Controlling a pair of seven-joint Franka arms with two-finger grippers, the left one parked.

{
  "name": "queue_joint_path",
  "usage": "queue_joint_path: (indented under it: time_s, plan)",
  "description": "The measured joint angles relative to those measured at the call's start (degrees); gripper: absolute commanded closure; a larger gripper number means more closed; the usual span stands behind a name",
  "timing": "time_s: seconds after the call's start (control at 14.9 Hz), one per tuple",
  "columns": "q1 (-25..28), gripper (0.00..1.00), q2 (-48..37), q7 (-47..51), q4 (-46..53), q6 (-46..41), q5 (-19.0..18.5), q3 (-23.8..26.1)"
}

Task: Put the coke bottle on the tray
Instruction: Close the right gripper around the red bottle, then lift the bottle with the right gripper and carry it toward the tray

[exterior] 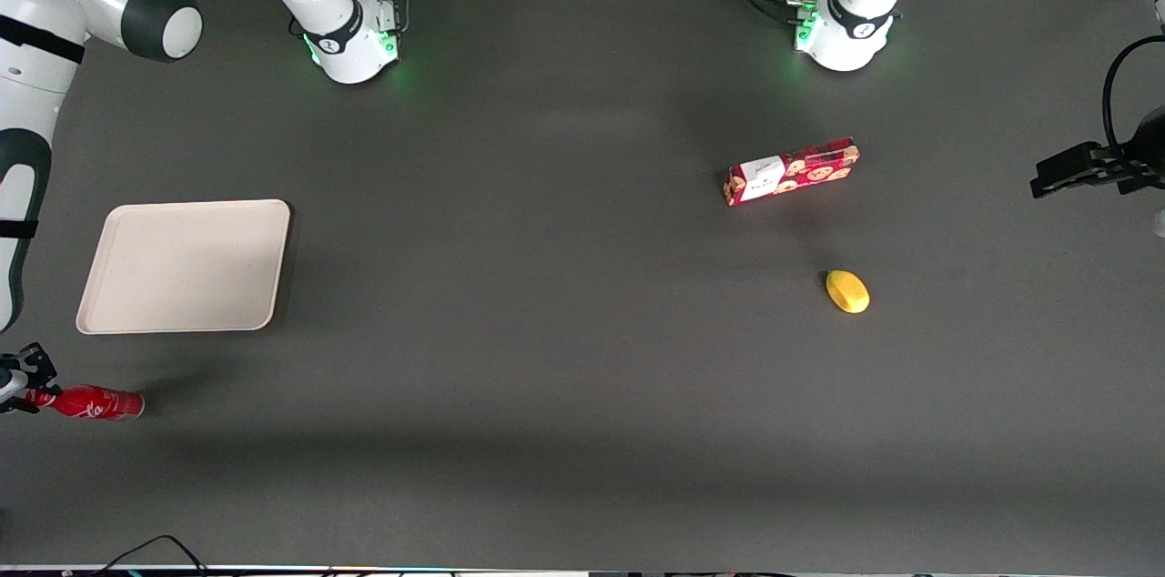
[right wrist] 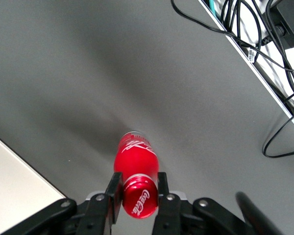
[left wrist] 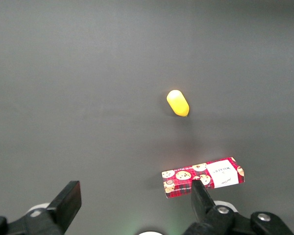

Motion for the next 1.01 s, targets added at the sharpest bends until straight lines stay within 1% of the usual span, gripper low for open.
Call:
queue_joint_path:
  time_s: [0.4, 0.6, 0.8, 1.01]
  plan:
    - [0.1, 1.00, 0.0, 0.0, 0.4, -0.1, 0.0, 0.2]
    - [0.3, 1.00, -0.5, 1.4, 1.5, -3.8, -0.1, 0.2]
    - [0.4, 1.00, -2.5, 4.7, 2.1, -7.8, -1.8, 0.2]
    - [1.3, 1.00, -5.3, 9.0, 2.2, -13.4, -4.4, 0.2]
